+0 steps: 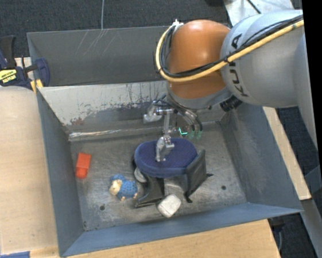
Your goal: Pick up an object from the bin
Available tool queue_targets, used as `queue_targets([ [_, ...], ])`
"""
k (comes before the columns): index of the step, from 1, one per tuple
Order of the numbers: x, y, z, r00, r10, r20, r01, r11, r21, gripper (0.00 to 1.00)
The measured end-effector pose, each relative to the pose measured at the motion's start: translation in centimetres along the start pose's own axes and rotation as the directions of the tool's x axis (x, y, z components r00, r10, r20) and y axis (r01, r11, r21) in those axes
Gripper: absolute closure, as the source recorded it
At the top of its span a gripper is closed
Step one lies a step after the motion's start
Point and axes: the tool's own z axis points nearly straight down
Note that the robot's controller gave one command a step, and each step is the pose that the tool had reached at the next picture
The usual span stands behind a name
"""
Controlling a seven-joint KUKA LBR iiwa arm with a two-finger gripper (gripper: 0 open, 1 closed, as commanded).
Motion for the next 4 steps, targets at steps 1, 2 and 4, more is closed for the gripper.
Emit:
queue_targets([
  [1,-1.24,-1.5,3.08,0.996,0.088,0.024,-0.088,0.996,-0.003,0.0],
  [2,-1.29,-1.96,3.67,0.999,-0.019,0.026,0.019,1.0,0.005,0.0],
  [4,-0.79,-1.93,3.89,0.998,0.06,0.007,-0.06,0.998,0.006,1.0],
])
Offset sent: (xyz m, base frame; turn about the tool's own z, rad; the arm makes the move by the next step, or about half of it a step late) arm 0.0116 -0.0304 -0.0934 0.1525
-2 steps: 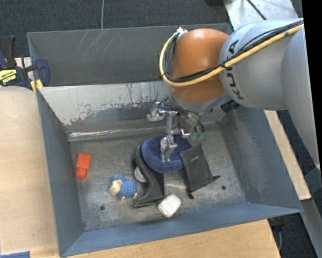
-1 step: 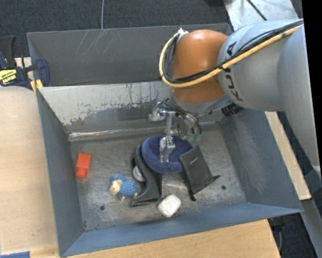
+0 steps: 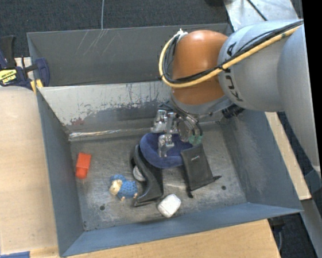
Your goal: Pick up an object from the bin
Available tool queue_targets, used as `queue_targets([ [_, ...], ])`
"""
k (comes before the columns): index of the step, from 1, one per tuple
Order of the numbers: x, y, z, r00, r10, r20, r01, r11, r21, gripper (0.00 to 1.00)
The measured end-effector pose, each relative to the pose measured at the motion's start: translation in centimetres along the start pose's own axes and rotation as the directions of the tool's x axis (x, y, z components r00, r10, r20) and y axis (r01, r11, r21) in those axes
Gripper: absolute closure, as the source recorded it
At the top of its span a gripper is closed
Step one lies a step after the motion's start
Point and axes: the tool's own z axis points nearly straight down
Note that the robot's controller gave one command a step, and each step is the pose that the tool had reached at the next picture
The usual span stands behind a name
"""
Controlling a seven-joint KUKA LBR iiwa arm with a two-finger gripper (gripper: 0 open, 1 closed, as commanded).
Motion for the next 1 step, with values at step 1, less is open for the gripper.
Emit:
queue_targets([
  [1,-0.74,0.11,-10.28,1.0,0.008,0.008,-0.008,1.0,-0.007,1.0],
])
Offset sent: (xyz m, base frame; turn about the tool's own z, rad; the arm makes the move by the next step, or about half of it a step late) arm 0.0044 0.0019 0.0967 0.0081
